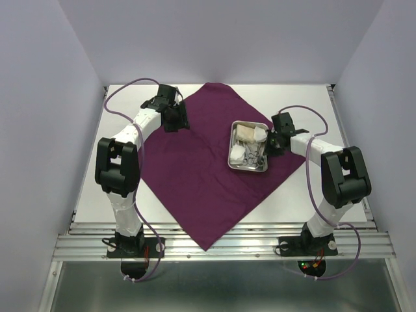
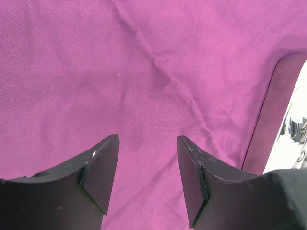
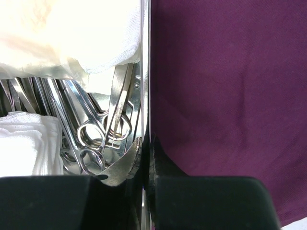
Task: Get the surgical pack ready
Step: Adjust the container in the surgical kit.
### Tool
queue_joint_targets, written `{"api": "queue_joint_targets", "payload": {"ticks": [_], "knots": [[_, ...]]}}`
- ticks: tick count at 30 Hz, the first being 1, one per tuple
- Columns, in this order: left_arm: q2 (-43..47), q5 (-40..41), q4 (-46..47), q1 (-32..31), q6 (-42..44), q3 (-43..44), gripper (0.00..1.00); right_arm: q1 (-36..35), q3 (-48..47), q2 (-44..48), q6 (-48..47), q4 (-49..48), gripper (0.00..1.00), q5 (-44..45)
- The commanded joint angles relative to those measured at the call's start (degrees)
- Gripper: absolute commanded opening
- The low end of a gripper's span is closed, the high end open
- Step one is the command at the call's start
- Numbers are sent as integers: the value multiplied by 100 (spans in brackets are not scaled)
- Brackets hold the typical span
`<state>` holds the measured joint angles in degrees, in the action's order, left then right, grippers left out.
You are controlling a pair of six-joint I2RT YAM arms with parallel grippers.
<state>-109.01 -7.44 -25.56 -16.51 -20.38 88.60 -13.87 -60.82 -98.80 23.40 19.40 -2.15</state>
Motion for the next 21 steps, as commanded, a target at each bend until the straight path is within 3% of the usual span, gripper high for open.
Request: {"api": "queue_joint_targets", "payload": {"ticks": [1,8,21], "knots": [[354,67,34,8,96,-97,63,-151,-325,397,139,-481,1,-373],[381,67,43,8,96,-132,63,-380,-326,397,156,-648,1,-558],[442,76,69,52,105,-220,63,-714,-449,54,446,-780,1,-102]]}}
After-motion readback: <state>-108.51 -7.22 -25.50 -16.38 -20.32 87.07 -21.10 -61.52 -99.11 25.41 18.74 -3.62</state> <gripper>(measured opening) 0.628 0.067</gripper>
